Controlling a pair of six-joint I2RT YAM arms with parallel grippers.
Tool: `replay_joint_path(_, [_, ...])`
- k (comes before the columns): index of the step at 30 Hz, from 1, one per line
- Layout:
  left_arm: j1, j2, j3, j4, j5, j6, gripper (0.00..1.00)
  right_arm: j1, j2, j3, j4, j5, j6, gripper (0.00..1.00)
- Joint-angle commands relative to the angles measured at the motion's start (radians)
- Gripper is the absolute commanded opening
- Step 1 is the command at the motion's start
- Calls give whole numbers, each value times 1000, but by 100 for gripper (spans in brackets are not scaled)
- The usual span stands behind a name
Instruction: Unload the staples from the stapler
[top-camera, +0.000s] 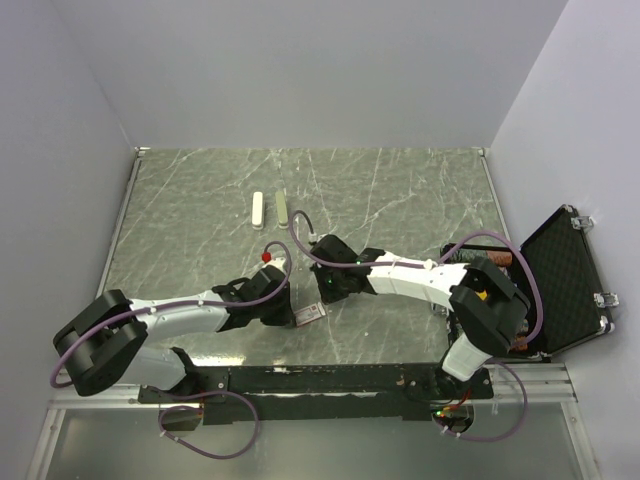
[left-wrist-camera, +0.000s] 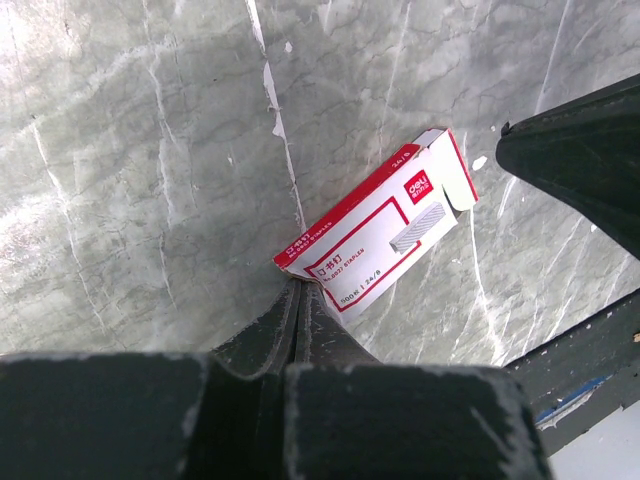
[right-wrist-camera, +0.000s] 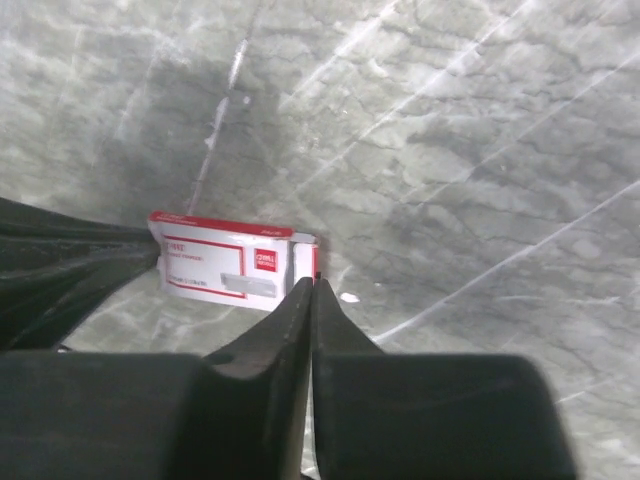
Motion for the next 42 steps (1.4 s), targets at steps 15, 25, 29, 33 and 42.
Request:
replay_joint_path(15, [-12,20,42,-11,2,23,1,-14,44,-58,42,-59,-6,0])
replay_joint_path(25, [-18,18,42,-14,-4,18,1,-2,75,-41,89,-128,-13,0])
replay_joint_path(29, [-21,20,40,-11,-6,15,1,6,65,-45,106,-164,-20,0])
replay_joint_path(33, [-20,29,43,-8,-3,20,1,15,73,-35,106,-187,-38,0])
replay_joint_path(42, [-23,20,42,3,-12,20,1,30,64,-42,148,-240,-69,0])
